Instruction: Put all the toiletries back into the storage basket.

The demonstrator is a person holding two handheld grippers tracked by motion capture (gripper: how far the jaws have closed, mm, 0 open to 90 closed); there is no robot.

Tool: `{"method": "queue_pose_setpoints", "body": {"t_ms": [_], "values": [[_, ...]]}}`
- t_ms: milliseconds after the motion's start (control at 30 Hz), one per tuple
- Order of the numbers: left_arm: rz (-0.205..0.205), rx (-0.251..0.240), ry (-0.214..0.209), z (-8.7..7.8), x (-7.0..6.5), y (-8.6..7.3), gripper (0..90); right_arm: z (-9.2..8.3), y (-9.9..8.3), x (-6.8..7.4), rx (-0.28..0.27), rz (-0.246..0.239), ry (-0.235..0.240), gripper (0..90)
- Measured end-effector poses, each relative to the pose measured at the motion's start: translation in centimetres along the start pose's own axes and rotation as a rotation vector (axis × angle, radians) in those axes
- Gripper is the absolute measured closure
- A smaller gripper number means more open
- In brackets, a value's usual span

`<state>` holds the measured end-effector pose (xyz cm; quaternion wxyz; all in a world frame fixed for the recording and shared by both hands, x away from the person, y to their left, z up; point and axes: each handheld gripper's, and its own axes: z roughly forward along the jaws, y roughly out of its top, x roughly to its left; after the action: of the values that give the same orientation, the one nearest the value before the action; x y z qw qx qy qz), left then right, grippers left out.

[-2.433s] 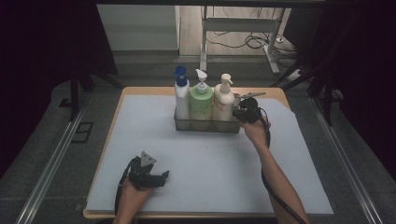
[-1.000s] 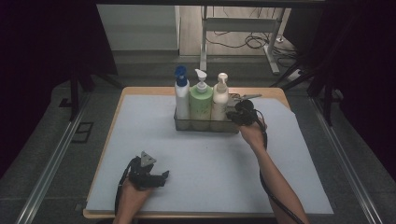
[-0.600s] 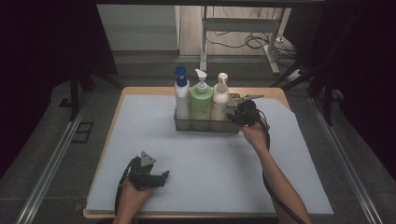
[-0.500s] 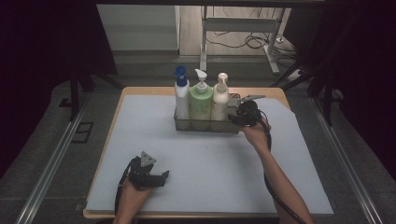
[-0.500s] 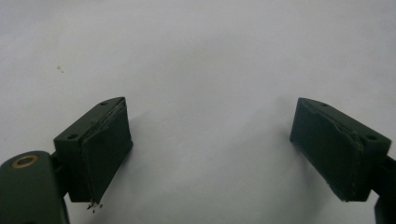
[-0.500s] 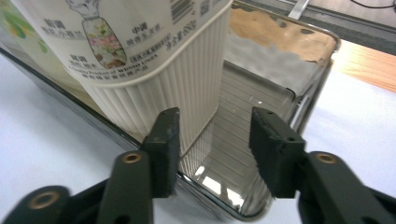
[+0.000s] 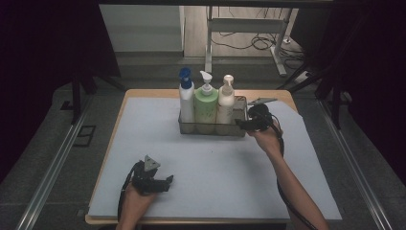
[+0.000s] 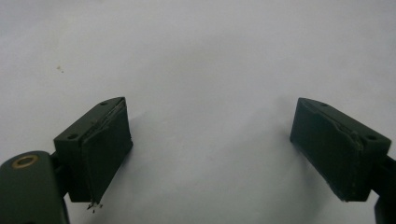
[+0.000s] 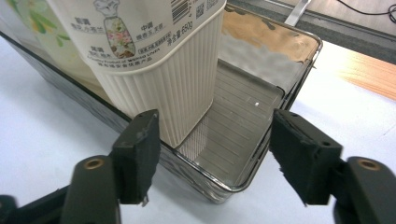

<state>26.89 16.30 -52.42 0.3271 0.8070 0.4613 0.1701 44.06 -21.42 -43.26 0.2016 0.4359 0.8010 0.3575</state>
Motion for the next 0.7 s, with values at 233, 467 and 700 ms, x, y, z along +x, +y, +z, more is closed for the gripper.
{"method": "queue_pose_setpoints", "body": {"t_ms": [233, 467, 700], "values": [[0.000, 0.000, 0.000, 0.0, 0.0, 0.0, 11.9, -0.6, -0.4, 0.0, 0.000, -0.002, 0.020, 27.6], [0.000, 0.000, 0.000, 0.0, 0.0, 0.0, 11.9, -1.3, -0.7, 0.3, -0.005, -0.011, 0.043, 25.8], [0.000, 0.000, 0.000, 0.0, 0.0, 0.0, 11.9, -1.9, -1.1, 0.8, -0.009, -0.025, 0.071, 22.4]]}}
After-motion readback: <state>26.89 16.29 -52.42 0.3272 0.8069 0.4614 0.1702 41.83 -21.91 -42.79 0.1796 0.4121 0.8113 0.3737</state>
